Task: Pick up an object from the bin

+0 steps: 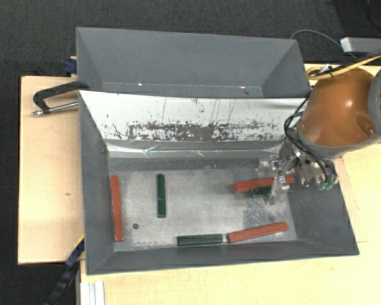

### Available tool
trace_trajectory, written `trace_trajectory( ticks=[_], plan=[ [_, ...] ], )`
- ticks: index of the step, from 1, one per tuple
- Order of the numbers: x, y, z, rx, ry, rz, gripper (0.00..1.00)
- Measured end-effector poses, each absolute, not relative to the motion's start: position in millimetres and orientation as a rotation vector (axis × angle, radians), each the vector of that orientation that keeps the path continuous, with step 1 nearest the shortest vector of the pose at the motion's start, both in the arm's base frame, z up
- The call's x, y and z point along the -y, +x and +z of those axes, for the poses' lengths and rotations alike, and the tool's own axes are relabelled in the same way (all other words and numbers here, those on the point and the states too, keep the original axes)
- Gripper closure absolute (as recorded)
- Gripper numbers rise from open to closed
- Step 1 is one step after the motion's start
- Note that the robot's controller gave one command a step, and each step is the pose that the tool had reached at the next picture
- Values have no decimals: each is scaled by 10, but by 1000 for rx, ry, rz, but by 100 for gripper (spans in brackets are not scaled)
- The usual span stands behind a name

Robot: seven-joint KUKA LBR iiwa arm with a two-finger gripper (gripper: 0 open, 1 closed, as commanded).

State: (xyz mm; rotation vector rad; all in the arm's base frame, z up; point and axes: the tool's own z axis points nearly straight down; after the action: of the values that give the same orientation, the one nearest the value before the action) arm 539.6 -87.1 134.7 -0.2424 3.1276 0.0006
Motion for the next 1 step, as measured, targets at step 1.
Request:
trace_trajectory(
  ticks=[1],
  plan=[
    [871,5395,1347,-3128,-242,1,100]
  ],
)
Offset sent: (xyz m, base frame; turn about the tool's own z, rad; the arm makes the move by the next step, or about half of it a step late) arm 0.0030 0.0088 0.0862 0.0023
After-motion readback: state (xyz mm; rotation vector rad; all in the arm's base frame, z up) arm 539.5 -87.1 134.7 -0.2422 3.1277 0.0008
